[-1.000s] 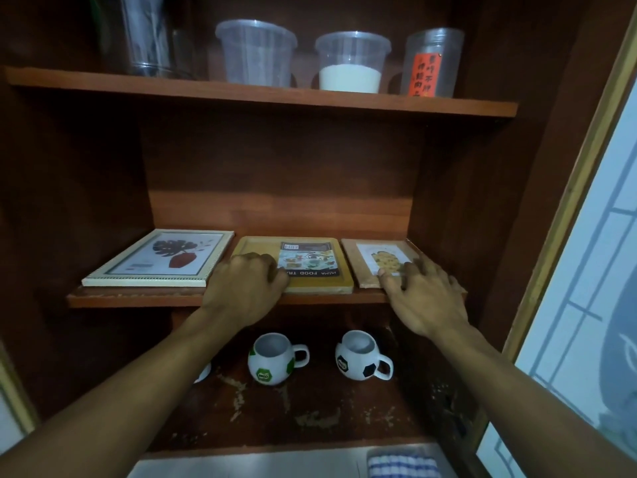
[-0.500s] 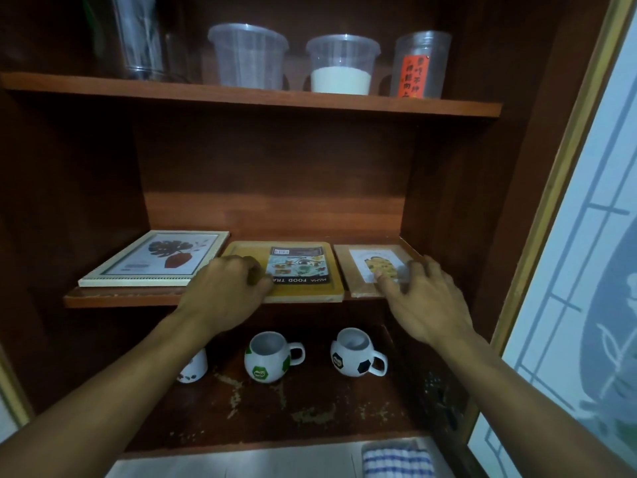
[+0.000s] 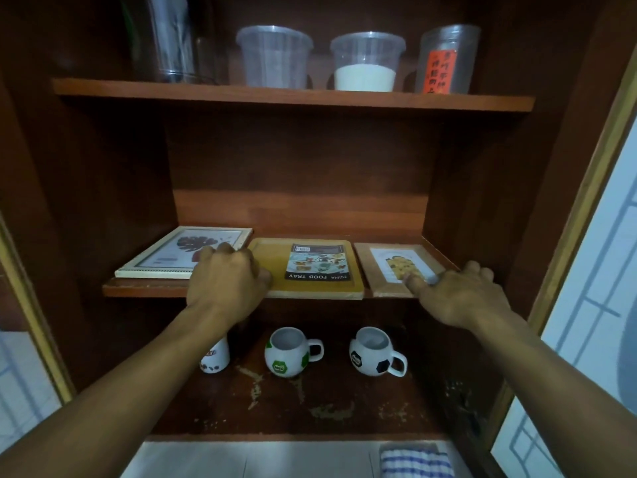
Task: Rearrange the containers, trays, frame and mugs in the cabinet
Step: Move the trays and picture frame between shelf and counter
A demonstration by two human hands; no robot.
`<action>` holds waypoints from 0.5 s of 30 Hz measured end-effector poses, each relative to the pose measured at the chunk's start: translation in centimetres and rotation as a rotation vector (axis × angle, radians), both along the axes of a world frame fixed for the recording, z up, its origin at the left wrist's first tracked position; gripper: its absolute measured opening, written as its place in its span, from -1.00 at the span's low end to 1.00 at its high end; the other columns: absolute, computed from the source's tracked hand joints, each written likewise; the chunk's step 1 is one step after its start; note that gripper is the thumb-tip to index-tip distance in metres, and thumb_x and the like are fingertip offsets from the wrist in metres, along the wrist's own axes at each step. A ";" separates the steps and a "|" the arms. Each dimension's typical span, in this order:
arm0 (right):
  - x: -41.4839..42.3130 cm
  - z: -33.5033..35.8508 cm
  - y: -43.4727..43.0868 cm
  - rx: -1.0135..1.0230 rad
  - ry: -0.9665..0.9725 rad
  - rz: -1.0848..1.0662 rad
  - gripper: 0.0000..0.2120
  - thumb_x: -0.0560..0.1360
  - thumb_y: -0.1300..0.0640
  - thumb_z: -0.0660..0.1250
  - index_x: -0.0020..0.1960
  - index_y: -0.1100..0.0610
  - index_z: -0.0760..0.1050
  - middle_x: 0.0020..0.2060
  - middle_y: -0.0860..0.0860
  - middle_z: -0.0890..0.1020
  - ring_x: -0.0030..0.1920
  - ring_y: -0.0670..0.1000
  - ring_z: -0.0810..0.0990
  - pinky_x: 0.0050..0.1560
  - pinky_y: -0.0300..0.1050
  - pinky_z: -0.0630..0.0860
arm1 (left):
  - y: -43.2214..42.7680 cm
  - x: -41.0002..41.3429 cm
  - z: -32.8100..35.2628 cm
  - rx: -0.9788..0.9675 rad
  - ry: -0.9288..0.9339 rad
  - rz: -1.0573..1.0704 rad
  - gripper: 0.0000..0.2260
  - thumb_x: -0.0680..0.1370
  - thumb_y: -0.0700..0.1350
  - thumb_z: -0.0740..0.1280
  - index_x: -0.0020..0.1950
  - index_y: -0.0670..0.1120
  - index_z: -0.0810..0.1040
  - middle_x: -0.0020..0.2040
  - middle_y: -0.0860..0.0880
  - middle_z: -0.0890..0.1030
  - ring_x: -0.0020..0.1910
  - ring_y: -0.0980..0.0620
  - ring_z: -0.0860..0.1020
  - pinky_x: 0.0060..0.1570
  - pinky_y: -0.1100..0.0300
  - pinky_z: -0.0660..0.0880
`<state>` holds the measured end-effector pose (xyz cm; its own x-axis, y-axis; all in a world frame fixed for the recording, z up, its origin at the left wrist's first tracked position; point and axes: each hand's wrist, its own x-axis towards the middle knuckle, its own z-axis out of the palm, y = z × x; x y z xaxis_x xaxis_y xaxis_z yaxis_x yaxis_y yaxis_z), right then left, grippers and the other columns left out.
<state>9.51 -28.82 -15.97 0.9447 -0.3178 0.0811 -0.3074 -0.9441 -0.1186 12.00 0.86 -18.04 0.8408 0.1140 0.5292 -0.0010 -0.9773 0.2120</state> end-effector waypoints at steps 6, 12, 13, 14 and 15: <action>-0.3 -0.3 0.0 0.060 -0.024 -0.005 -0.18 0.52 -0.43 -0.06 0.49 0.15 0.30 0.38 0.20 0.24 0.36 0.21 0.25 0.27 0.10 0.35 | -0.3 -0.5 0.5 -0.079 0.198 0.103 -0.49 0.52 0.18 0.21 0.28 -0.17 0.47 0.26 -0.28 0.39 0.28 -0.26 0.36 0.19 -0.08 0.41; -0.8 -0.6 -0.2 0.147 -0.034 0.002 -0.17 0.51 -0.43 -0.01 0.51 0.18 0.26 0.38 0.20 0.18 0.37 0.23 0.25 0.28 0.10 0.37 | -0.2 -1.6 0.8 -0.126 0.222 0.092 -0.51 0.52 0.19 0.24 0.27 -0.13 0.48 0.29 -0.24 0.37 0.19 -0.27 0.46 0.11 -0.02 0.43; -0.8 -0.6 -0.3 0.167 -0.030 -0.001 -0.16 0.50 -0.44 0.01 0.51 0.18 0.25 0.39 0.20 0.16 0.36 0.23 0.27 0.29 0.11 0.37 | -0.2 -1.7 0.8 -0.134 0.236 0.094 -0.51 0.52 0.20 0.24 0.28 -0.13 0.47 0.32 -0.24 0.35 0.20 -0.28 0.46 0.12 -0.03 0.43; -0.7 -0.6 -0.4 0.193 -0.021 -0.007 -0.14 0.49 -0.45 0.02 0.52 0.17 0.24 0.40 0.20 0.14 0.36 0.24 0.29 0.29 0.11 0.37 | -0.2 -1.8 0.9 -0.144 0.254 0.097 -0.50 0.52 0.20 0.24 0.30 -0.12 0.44 0.35 -0.25 0.33 0.22 -0.29 0.45 0.14 -0.04 0.42; -0.5 -0.6 -0.6 0.219 -0.009 -0.011 -0.12 0.47 -0.47 0.03 0.53 0.16 0.21 0.41 0.21 0.12 0.35 0.25 0.31 0.31 0.10 0.37 | -0.1 -1.9 0.9 -0.155 0.276 0.102 -0.48 0.52 0.22 0.24 0.32 -0.12 0.42 0.38 -0.26 0.30 0.24 -0.30 0.44 0.16 -0.05 0.41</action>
